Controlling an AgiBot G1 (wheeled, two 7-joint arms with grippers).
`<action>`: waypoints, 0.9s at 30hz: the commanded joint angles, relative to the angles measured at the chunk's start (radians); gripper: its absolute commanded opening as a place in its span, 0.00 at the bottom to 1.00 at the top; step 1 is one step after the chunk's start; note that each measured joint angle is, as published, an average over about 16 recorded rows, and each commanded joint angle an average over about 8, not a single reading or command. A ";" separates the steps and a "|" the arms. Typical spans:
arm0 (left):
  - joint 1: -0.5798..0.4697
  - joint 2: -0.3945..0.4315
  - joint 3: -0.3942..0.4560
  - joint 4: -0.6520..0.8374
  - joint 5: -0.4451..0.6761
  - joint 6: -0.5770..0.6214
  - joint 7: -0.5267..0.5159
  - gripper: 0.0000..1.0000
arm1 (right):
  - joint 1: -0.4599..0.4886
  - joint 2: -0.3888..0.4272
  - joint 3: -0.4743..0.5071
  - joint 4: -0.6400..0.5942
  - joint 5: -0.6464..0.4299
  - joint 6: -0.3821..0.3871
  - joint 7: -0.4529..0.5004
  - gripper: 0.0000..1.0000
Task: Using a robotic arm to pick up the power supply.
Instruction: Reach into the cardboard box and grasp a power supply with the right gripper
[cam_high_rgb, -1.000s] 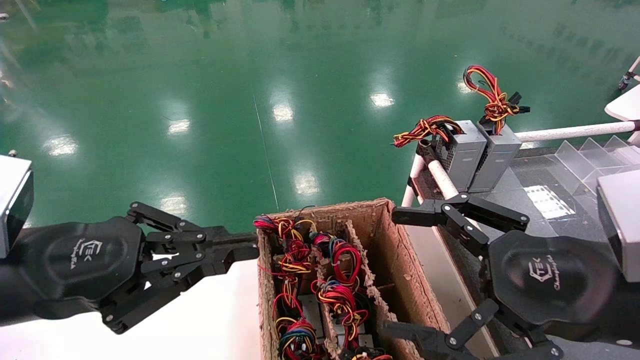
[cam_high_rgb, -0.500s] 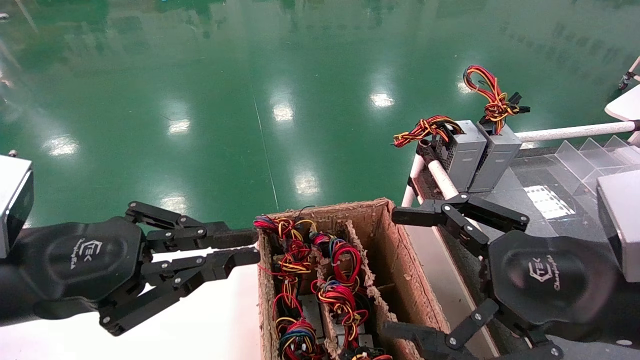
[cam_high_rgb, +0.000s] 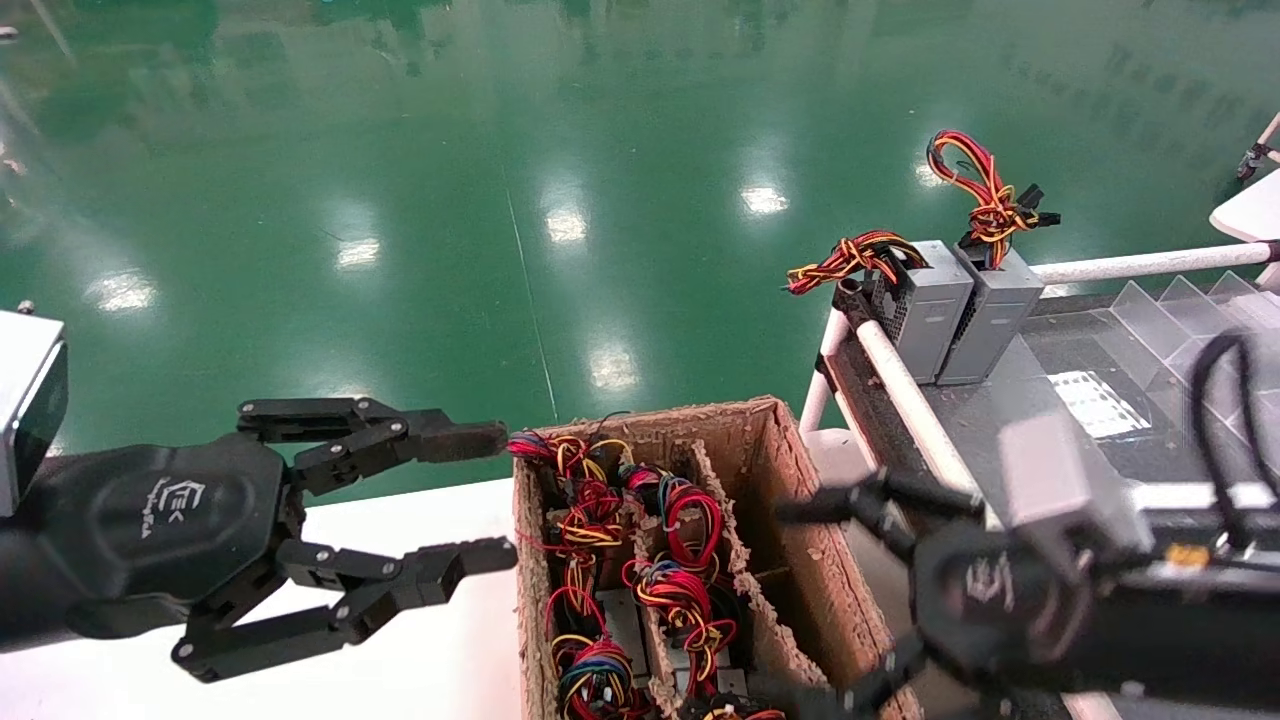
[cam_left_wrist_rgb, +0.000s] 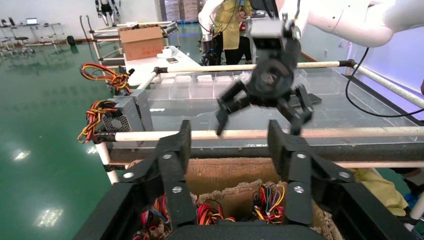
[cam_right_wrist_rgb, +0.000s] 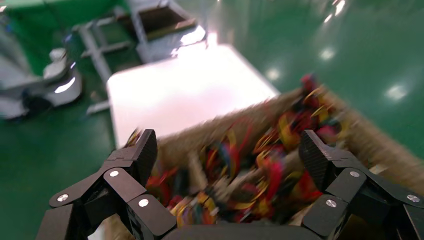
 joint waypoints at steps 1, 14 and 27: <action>0.000 0.000 0.000 0.000 0.000 0.000 0.000 1.00 | 0.019 -0.002 -0.023 0.004 -0.031 -0.020 0.021 1.00; 0.000 0.000 0.000 0.000 0.000 0.000 0.000 1.00 | 0.025 -0.032 -0.099 0.016 -0.151 -0.043 0.002 0.00; 0.000 0.000 0.000 0.000 0.000 0.000 0.000 1.00 | -0.001 -0.054 -0.130 0.030 -0.214 -0.005 -0.050 0.00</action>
